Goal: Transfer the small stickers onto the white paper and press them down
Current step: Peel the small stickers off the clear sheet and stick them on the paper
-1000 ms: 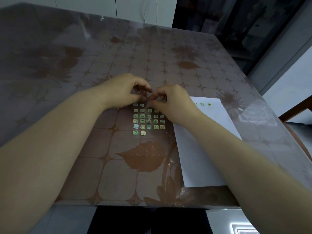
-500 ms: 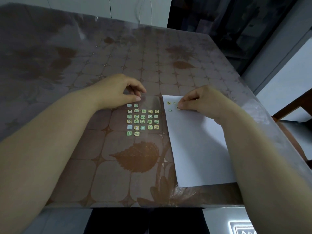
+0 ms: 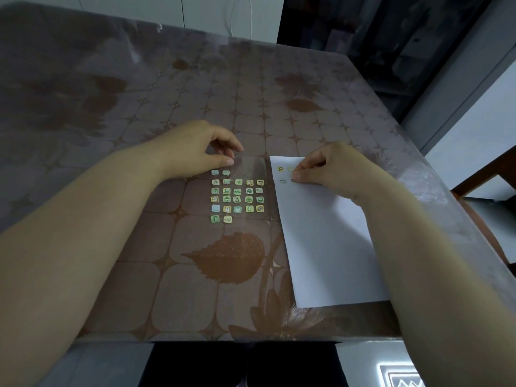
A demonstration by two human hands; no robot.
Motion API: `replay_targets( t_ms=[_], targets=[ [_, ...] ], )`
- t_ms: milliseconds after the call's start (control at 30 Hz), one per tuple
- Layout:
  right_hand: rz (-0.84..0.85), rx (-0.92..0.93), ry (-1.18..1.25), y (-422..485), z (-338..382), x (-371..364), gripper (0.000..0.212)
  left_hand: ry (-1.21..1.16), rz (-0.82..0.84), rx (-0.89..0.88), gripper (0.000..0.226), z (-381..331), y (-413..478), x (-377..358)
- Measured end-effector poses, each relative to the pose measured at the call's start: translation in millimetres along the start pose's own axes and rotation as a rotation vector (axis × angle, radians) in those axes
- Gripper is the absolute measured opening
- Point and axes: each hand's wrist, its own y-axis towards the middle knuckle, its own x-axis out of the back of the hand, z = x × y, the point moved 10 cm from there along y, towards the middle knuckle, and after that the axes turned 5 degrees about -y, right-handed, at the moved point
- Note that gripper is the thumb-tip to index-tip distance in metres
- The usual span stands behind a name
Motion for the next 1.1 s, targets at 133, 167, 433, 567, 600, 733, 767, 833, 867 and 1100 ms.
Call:
replay_targets(
  t_ms=[133,167,433,567,600,733,767,833,867,1100],
  targets=[
    [-0.003,-0.02,-0.018,2.3,-1.3,-0.4,0.01,0.009,-0.004,-0.008,0.025,0.3,0.9,0.2],
    [-0.004,-0.033,-0.014,3.1,-2.0,-0.3,0.011,0.008,-0.004,-0.007,0.025,0.6,1.1,0.2],
    [0.015,-0.043,-0.057,3.4,-2.0,-2.5,0.022,-0.005,-0.007,-0.01,0.025,0.5,-0.6,1.0],
    [-0.04,0.071,-0.007,0.0,14.1,-1.6,0.015,-0.014,-0.017,-0.013,0.027,-0.6,-1.5,4.3],
    [-0.069,0.13,0.007,-1.6,24.1,-3.1,0.012,-0.025,-0.018,-0.008,0.028,0.1,-1.7,5.0],
    [-0.133,0.338,-0.102,-6.4,67.1,-22.4,0.01,-0.077,-0.013,0.009,0.032,4.0,-1.4,6.8],
    [-0.137,0.372,-0.132,-6.5,73.9,-28.0,0.013,-0.092,-0.011,0.015,0.034,5.0,-1.2,7.0],
    [-0.142,0.399,-0.162,-5.9,81.1,-36.0,0.016,-0.139,-0.003,0.036,0.039,8.2,-1.0,7.2],
    [-0.142,0.403,-0.173,-5.2,82.8,-39.4,0.018,-0.17,0.002,0.048,0.041,9.5,-1.2,7.0],
    [-0.166,0.415,-0.27,-3.1,91.0,-49.7,0.019,-0.197,0.02,0.049,0.047,9.7,-1.1,4.6]
  ],
)
